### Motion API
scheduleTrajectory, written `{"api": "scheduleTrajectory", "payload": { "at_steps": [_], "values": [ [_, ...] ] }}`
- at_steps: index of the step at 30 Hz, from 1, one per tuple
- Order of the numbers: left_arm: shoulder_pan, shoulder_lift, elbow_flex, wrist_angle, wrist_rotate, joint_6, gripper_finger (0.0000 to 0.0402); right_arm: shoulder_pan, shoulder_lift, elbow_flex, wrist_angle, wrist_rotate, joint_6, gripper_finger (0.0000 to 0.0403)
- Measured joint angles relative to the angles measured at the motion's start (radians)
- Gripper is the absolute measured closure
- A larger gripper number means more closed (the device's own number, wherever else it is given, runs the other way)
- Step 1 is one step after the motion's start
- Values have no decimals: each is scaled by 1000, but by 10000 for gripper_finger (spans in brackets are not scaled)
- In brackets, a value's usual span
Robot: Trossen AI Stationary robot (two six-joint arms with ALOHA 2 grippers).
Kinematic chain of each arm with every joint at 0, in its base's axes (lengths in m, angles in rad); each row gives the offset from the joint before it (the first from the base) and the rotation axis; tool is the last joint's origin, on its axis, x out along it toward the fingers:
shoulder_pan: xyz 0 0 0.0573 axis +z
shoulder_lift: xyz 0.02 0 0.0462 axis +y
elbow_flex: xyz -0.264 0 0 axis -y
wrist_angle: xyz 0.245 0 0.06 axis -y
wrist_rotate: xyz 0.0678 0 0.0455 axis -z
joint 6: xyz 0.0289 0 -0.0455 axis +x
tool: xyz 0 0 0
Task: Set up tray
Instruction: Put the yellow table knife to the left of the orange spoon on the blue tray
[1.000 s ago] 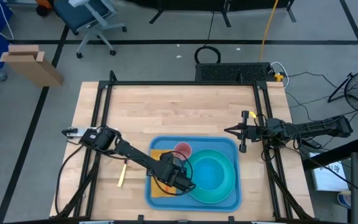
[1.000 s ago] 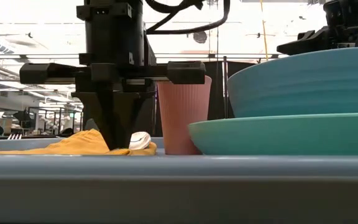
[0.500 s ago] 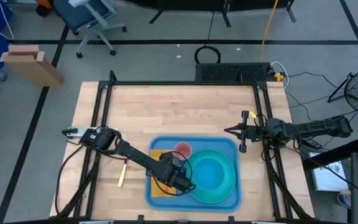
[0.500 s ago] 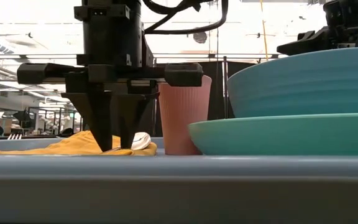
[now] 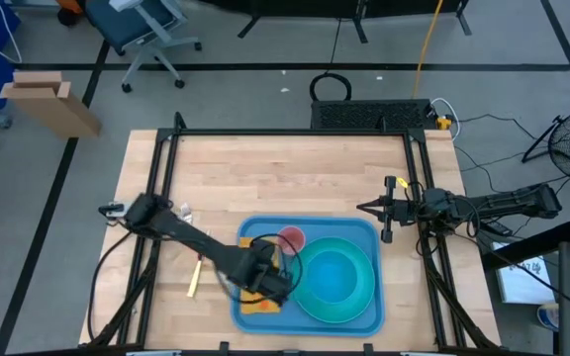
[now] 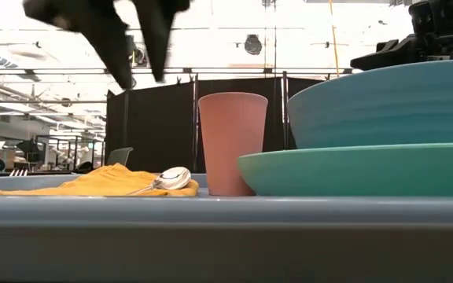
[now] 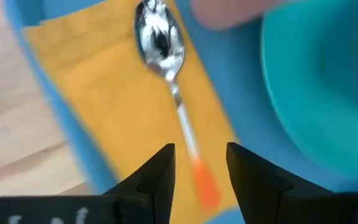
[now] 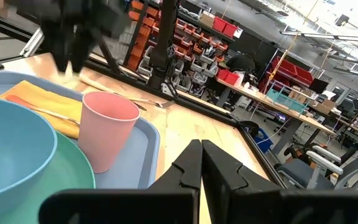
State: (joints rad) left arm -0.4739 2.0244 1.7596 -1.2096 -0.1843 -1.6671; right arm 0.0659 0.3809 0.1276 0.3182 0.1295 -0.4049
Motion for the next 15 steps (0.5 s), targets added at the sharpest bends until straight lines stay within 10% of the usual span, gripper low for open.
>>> {"api": "scheduleTrajectory", "payload": {
  "at_steps": [8, 15],
  "values": [
    [-129, -94, -2, -374, 2, -54, 252, 0, 0, 0, 4, 0, 0, 403],
    [-218, -176, -173, -312, 12, -108, 252, 0, 0, 0, 3, 0, 3, 403]
  ]
}}
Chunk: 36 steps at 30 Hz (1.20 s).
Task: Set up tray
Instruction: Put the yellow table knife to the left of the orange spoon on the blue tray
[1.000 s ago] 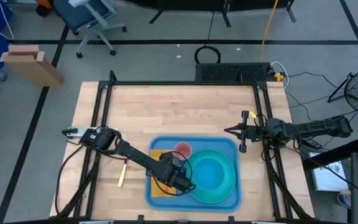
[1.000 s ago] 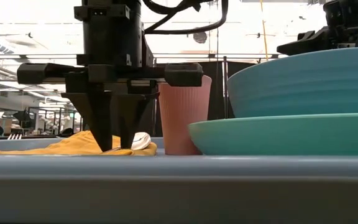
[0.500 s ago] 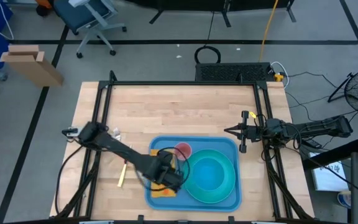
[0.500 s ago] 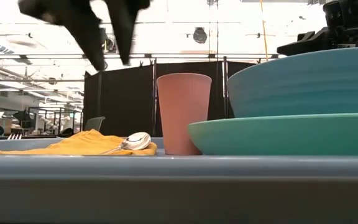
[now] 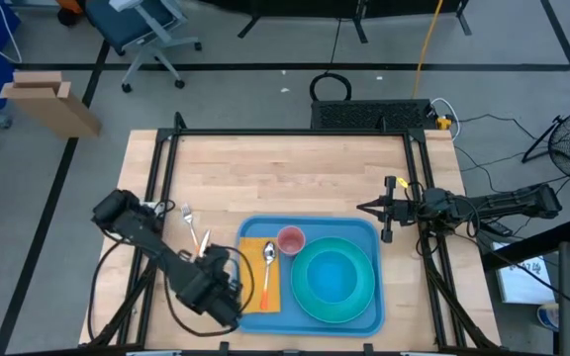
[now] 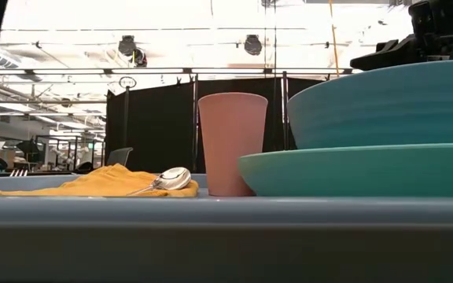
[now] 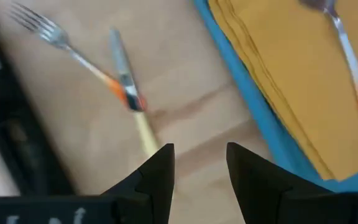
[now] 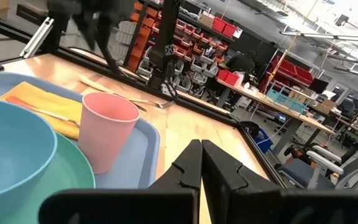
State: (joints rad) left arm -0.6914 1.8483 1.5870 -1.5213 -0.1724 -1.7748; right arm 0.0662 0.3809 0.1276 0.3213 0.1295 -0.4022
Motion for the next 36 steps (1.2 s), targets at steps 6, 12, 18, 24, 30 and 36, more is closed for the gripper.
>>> {"api": "scheduleTrajectory", "payload": {
  "at_steps": [6, 12, 18, 24, 30, 36],
  "values": [
    [-91, -123, -267, 230, 27, -174, 252, 0, 0, 0, 3, 0, 21, 403],
    [-126, -224, -499, 438, 39, -255, 252, 0, 0, 0, 3, 0, 23, 403],
    [-116, -275, -661, 602, 81, -271, 252, 0, 0, 0, 2, 0, 23, 403],
    [-106, -277, -731, 640, 147, -248, 252, 0, 0, 0, -13, 0, 23, 403],
    [-76, -323, -701, 647, 106, -210, 252, 0, 0, 0, -17, 0, 23, 403],
    [-14, -402, -636, 668, 64, -104, 258, 0, 0, 0, -12, 0, 17, 403]
  ]
}}
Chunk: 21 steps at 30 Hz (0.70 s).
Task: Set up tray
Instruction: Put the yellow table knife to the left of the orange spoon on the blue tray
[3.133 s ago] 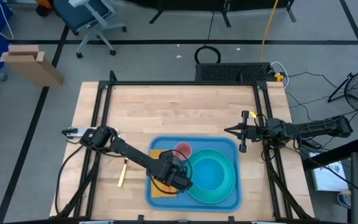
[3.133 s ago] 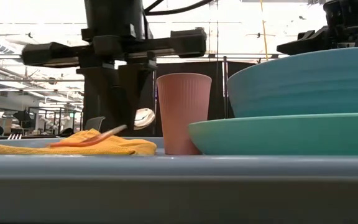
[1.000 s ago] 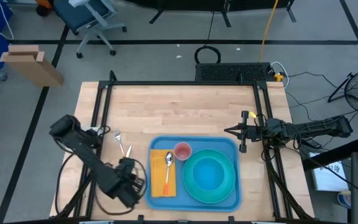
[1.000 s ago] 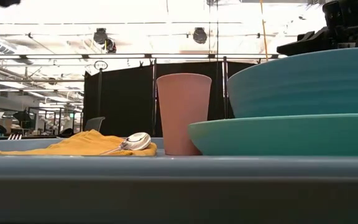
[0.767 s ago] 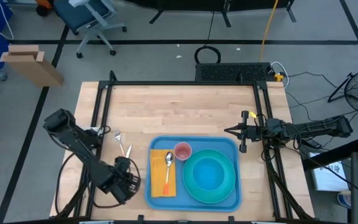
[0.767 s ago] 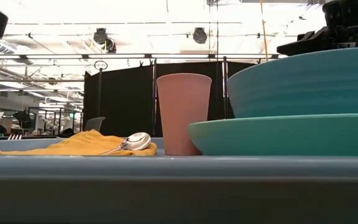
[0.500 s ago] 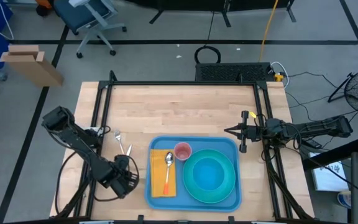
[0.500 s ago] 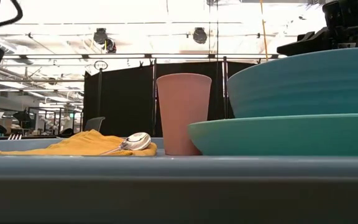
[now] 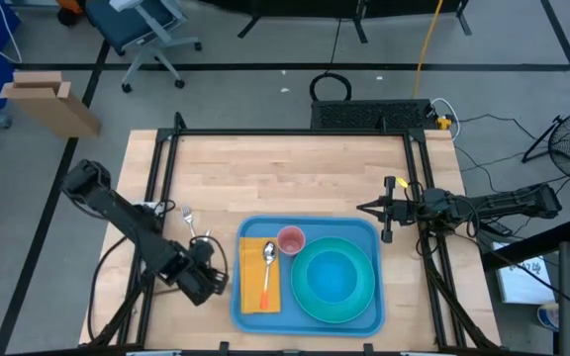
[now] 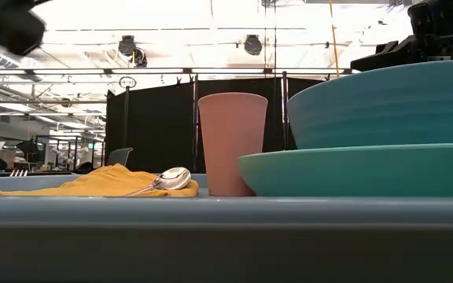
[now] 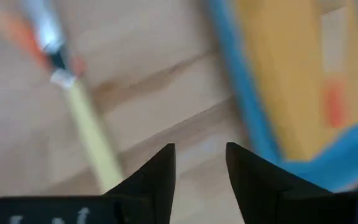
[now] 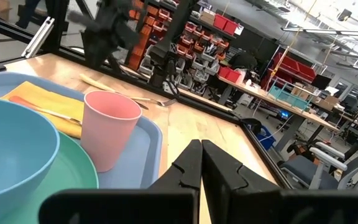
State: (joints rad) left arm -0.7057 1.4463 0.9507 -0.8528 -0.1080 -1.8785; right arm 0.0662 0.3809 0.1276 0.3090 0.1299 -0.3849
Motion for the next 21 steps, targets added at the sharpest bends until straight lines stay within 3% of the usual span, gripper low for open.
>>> {"api": "scheduleTrajectory", "payload": {
  "at_steps": [3, 6, 8, 16, 21],
  "values": [
    [25, -17, 58, -10, -70, 122, 300, 0, 0, 0, 0, 0, 1, 403],
    [56, -26, 101, -16, -93, 237, 373, 0, 0, 0, 0, 0, 3, 403],
    [74, -27, 128, -16, -95, 333, 390, 0, 0, 0, 0, 0, 4, 403],
    [106, -27, 152, -8, -109, 632, 394, 0, 0, 0, -1, 0, 4, 403],
    [119, -27, 152, 77, -178, 839, 326, 0, 0, 0, -5, 0, 4, 403]
  ]
}}
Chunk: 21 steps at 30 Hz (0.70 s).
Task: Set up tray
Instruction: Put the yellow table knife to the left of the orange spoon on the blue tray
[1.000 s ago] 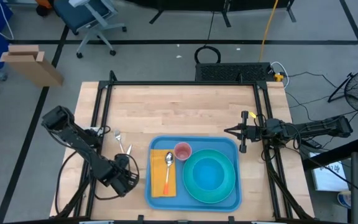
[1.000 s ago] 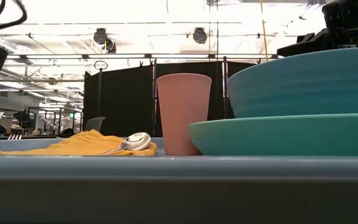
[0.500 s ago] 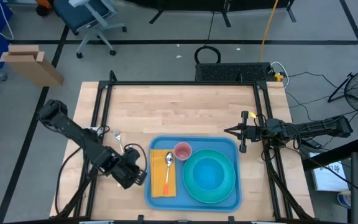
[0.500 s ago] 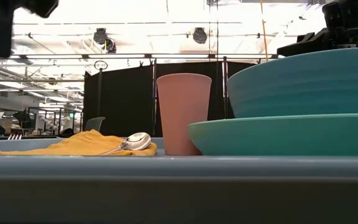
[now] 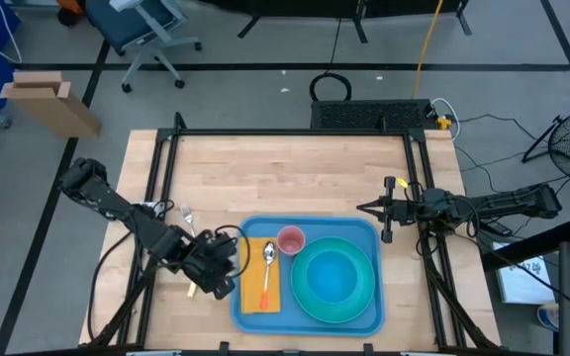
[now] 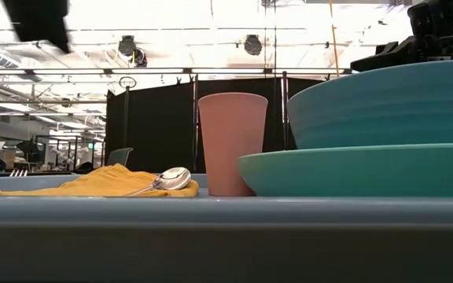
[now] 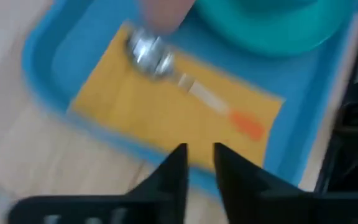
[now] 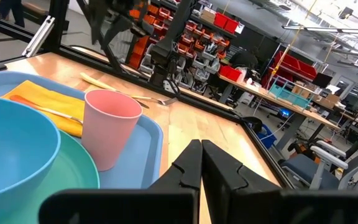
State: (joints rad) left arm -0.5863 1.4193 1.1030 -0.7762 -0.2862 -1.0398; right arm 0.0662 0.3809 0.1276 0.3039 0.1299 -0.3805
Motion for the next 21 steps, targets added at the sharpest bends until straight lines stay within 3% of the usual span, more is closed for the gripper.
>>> {"api": "scheduleTrajectory", "payload": {
  "at_steps": [9, 14, 17, 21],
  "values": [
    [112, 0, 0, 525, -3, 520, 116, 0, 0, 0, -1, 0, 0, 403],
    [152, 0, 1, 766, -1, 748, 25, 0, 0, 0, -2, 0, 1, 403],
    [173, -13, 1, 744, 11, 753, 6, 0, 0, 0, -2, 0, 7, 403],
    [208, -30, 2, 659, 41, 634, 24, 0, 0, 0, -8, 0, 18, 403]
  ]
}}
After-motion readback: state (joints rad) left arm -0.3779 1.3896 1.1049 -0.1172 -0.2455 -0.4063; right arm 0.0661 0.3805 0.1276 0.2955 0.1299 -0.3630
